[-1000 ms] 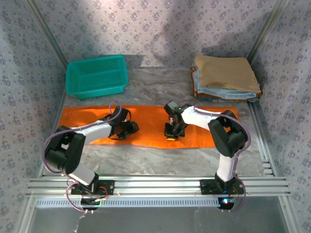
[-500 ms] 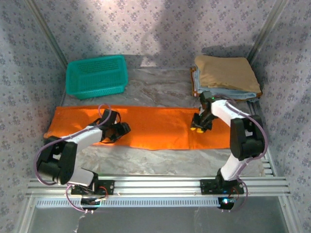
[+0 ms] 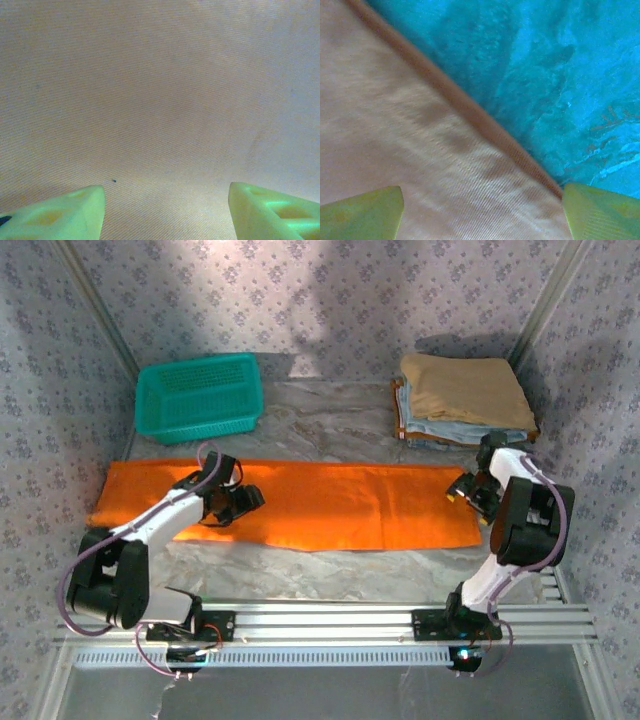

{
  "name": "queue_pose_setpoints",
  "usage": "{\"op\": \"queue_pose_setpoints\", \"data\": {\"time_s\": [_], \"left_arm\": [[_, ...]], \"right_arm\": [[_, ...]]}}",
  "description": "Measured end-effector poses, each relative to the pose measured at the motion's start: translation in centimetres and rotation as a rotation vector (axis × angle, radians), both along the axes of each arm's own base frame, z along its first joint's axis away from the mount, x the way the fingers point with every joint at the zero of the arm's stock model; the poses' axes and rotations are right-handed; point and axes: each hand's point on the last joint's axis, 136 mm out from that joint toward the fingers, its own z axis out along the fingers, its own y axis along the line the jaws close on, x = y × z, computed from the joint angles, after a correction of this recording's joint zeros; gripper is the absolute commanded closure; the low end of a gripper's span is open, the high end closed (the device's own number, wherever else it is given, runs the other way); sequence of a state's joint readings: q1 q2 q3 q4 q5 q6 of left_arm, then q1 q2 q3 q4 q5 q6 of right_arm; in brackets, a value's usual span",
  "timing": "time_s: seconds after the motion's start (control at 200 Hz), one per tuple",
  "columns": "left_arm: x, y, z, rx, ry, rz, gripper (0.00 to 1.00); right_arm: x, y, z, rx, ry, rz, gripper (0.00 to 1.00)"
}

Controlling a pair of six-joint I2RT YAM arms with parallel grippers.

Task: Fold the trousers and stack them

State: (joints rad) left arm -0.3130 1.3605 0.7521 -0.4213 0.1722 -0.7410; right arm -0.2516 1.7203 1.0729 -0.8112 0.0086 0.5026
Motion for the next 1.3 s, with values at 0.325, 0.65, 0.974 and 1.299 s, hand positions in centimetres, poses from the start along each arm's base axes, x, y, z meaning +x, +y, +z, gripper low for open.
{"op": "queue_pose_setpoints", "data": {"time_s": [0.325,0.65,0.974,1.299], "left_arm": [[0.4,1.0,0.2,-0.019,0.002,0.029,0.34],[0.5,2.2,1.2,-0.030,-0.020,0.044,0.34],[1.2,1.6,2.4,-0.059,-0.042,0.032,0.35],[1.1,2.8,2.4,-0.030,-0.019,0.065,0.35]], "right_arm": [[1.0,2.0,-1.2,0.103,-0.013,0.034,1.00],[0.8,0.3,1.9,0.146,-0.139,-0.060,1.00],[3.9,-2.2,10.9,0.070,-0.357,-0.080,1.00],[6.2,17.1,16.6,0.108,-0.451,0.402,1.00]]}}
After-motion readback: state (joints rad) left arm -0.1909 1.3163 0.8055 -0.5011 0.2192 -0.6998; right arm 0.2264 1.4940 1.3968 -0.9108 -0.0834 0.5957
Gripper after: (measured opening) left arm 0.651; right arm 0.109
